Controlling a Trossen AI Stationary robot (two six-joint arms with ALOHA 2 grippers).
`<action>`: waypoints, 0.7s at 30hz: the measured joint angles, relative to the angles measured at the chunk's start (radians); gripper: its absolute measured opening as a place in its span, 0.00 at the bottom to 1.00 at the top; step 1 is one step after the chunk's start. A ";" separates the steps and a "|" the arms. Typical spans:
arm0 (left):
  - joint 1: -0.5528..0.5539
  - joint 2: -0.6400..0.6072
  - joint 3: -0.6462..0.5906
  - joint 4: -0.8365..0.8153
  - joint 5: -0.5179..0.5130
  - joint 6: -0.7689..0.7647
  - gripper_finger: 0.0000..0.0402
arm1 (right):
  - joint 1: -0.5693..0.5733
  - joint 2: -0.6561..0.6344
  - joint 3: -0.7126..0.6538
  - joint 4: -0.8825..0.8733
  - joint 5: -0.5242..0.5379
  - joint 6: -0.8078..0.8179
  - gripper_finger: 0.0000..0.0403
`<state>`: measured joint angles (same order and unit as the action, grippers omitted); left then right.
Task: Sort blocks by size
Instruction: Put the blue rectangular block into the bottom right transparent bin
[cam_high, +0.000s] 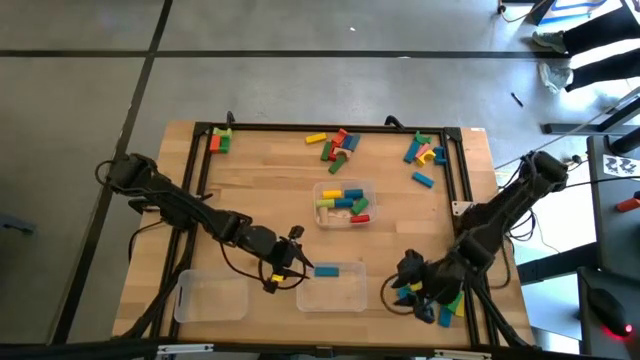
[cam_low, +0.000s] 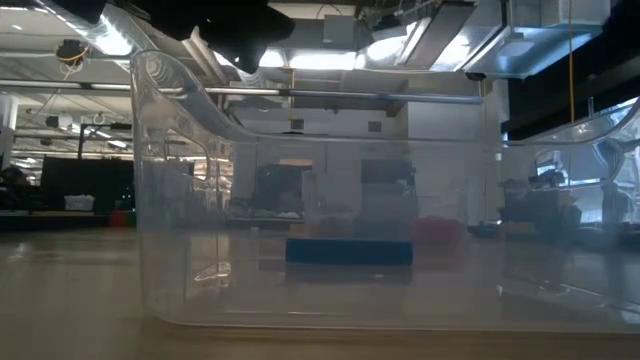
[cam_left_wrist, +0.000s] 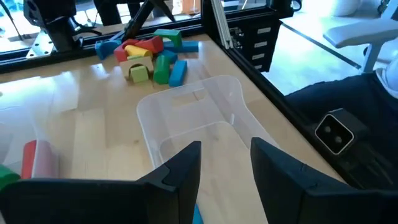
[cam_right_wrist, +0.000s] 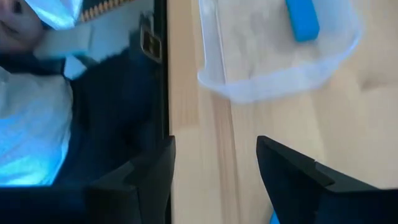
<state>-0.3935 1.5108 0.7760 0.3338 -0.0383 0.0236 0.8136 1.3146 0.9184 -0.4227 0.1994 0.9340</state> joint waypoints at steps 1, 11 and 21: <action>0.000 0.000 0.000 -0.002 0.000 0.000 0.34 | 0.006 0.020 0.000 -0.001 -0.016 0.008 0.56; 0.000 0.000 0.000 -0.004 0.000 -0.012 0.34 | 0.012 0.195 0.000 -0.053 -0.164 0.031 0.56; 0.000 0.000 0.000 -0.010 0.000 -0.016 0.34 | 0.012 0.286 0.000 -0.193 -0.239 0.081 0.56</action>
<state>-0.3936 1.5108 0.7757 0.3237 -0.0383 0.0078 0.8253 1.6008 0.9180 -0.6152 -0.0393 1.0154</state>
